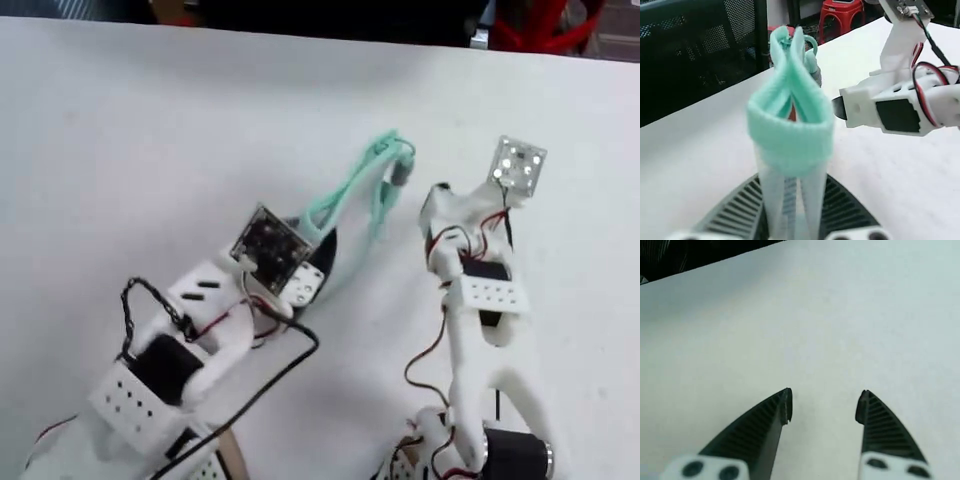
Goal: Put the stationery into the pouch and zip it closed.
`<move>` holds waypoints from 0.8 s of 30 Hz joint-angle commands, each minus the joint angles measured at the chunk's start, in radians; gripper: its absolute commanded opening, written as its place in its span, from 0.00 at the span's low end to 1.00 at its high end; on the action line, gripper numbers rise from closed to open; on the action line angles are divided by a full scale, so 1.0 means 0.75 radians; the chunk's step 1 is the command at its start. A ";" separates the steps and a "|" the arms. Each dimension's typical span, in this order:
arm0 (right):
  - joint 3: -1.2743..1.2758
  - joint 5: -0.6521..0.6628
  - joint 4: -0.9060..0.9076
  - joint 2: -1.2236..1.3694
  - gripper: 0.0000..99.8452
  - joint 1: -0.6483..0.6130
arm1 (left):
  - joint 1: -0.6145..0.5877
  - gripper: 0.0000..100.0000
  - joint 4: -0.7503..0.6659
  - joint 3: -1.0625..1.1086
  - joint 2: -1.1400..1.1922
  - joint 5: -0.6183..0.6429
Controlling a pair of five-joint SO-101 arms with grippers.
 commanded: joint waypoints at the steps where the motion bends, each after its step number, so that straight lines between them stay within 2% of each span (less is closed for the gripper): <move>1: -0.006 -0.010 -0.032 -0.005 0.21 0.013 | 0.021 0.02 0.002 0.008 -0.079 0.014; 12: -0.023 0.000 0.030 -0.056 0.21 0.013 | -0.005 0.05 0.012 0.333 -0.447 0.014; 14: -0.088 0.000 0.187 -0.144 0.21 0.013 | -0.005 0.06 0.012 0.378 -0.484 0.020; 19: -0.391 0.004 0.768 -0.447 0.21 0.013 | -0.005 0.06 0.012 0.397 -0.502 0.018; 22: -0.599 0.119 1.008 -0.574 0.21 -0.017 | -0.005 0.06 0.016 0.399 -0.502 0.018; 24: -0.732 0.260 1.132 -0.609 0.21 -0.089 | -0.005 0.06 0.043 0.399 -0.502 0.016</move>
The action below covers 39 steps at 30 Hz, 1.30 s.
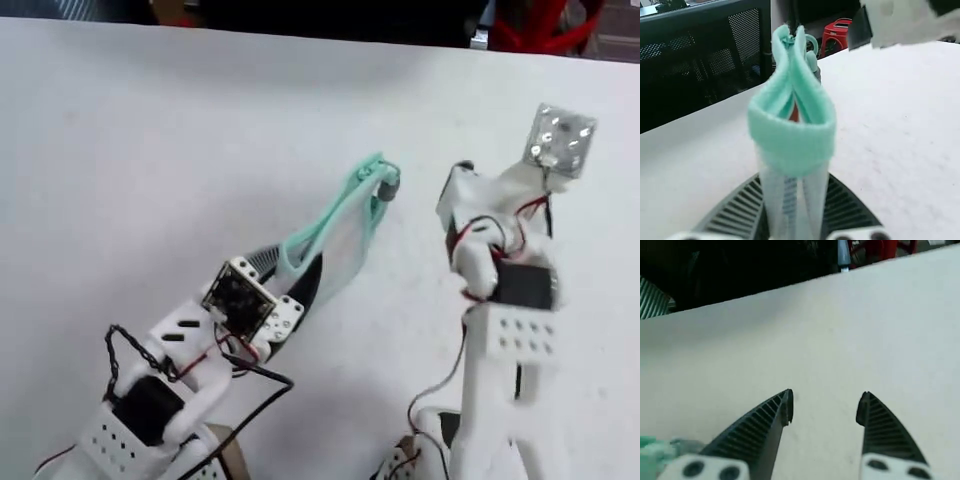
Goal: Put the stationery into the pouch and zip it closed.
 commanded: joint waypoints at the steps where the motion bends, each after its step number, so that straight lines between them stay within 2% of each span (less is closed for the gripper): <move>1: -0.282 0.229 0.236 -0.089 0.21 -0.109 | -0.005 0.06 0.039 0.002 -0.007 0.012; 8: -0.376 0.587 0.324 -0.019 0.21 -0.332 | -0.005 0.06 0.041 0.002 -0.007 0.010; 10: -0.376 0.632 0.324 0.003 0.21 -0.351 | -0.005 0.06 0.041 0.002 -0.007 0.010; 20: -0.299 0.618 0.230 0.140 0.21 -0.361 | -0.007 0.06 0.041 0.002 -0.009 0.010; 23: -0.256 0.546 0.232 0.062 0.21 -0.363 | -0.007 0.06 0.041 0.002 -0.009 0.010; 28: -0.145 0.546 0.289 -0.169 0.21 -0.367 | -0.007 0.06 0.041 0.002 -0.009 0.010; 31: -0.055 0.548 0.308 -0.285 0.21 -0.427 | -0.007 0.06 0.041 0.002 -0.009 0.010; 35: 0.076 0.571 0.185 -0.326 0.21 -0.486 | -0.007 0.06 0.041 0.002 -0.009 0.010; 39: 0.137 0.569 0.042 -0.234 0.21 -0.476 | -0.007 0.06 0.041 0.002 -0.009 0.010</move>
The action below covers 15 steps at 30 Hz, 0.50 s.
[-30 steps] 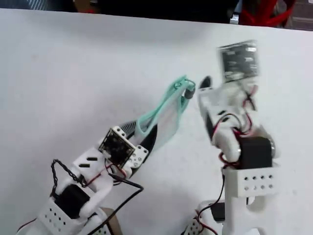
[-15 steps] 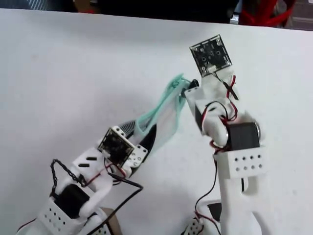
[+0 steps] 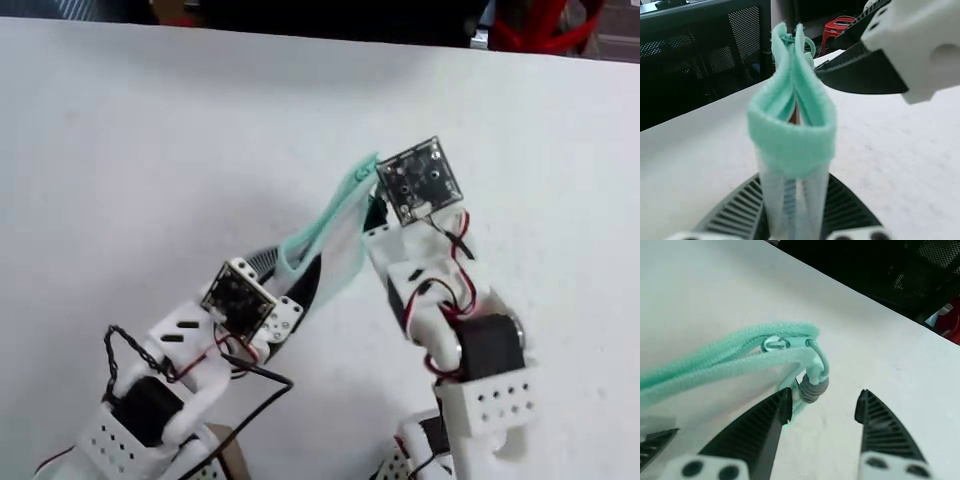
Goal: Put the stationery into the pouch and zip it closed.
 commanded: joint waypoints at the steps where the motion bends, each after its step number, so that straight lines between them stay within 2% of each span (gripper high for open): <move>1: 0.004 0.010 -0.124 0.077 0.21 0.003 | -0.007 0.06 0.012 0.002 -0.007 0.008; 8: 0.004 0.006 -0.345 0.251 0.20 0.030 | -0.007 0.06 0.012 0.002 -0.007 0.008; 12: 0.008 0.020 -0.463 0.273 0.10 0.034 | -0.007 0.06 0.012 0.002 -0.007 0.008; 15: 0.012 0.129 -0.523 0.273 0.05 0.034 | -0.007 0.06 0.012 0.004 -0.007 0.008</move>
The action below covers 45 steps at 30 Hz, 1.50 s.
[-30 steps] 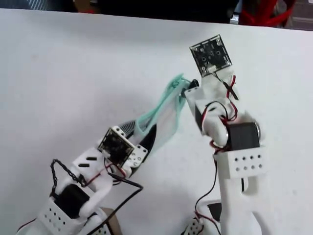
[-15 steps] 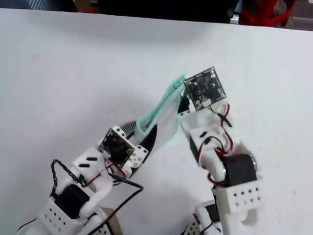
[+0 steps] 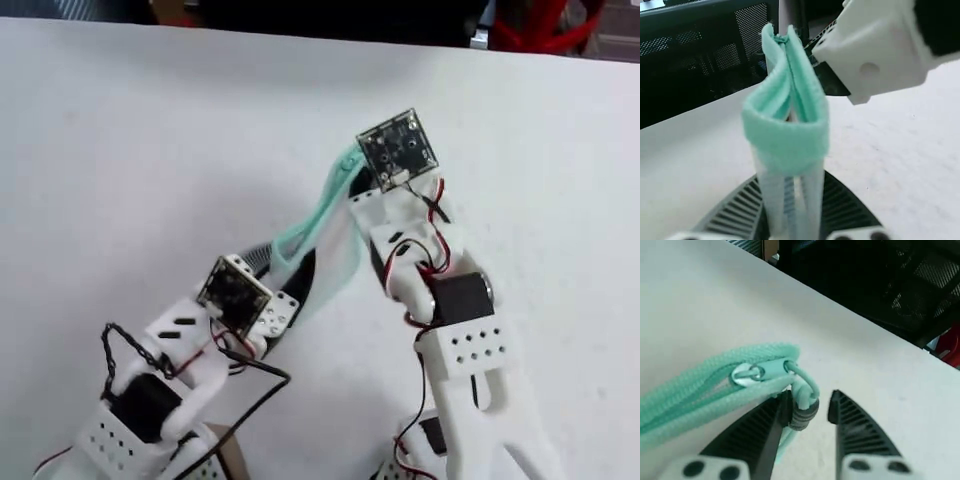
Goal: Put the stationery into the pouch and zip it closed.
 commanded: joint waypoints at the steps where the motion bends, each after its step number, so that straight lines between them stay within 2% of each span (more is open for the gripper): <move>1: -0.025 0.119 -0.101 0.001 0.04 0.028 | 0.001 0.06 0.012 0.008 -0.007 0.008; 4: -0.035 0.170 -0.099 -0.026 0.02 0.036 | 0.001 0.06 0.000 0.035 -0.009 0.008; 9: -0.035 0.162 -0.099 -0.234 0.02 0.091 | 0.003 0.06 0.000 0.035 -0.011 0.008; 17: -0.055 0.162 -0.083 -0.425 0.02 0.077 | 0.003 0.06 0.000 0.035 -0.011 0.008; 23: -0.241 0.049 0.167 -0.433 0.02 -0.019 | 0.003 0.06 0.000 0.035 -0.011 0.008; 31: -0.366 0.041 0.480 -0.422 0.02 -0.210 | 0.001 0.06 0.000 0.035 -0.011 0.008; 45: -0.366 0.041 0.756 -0.429 0.02 -0.318 | -0.001 0.06 0.000 0.033 -0.011 0.006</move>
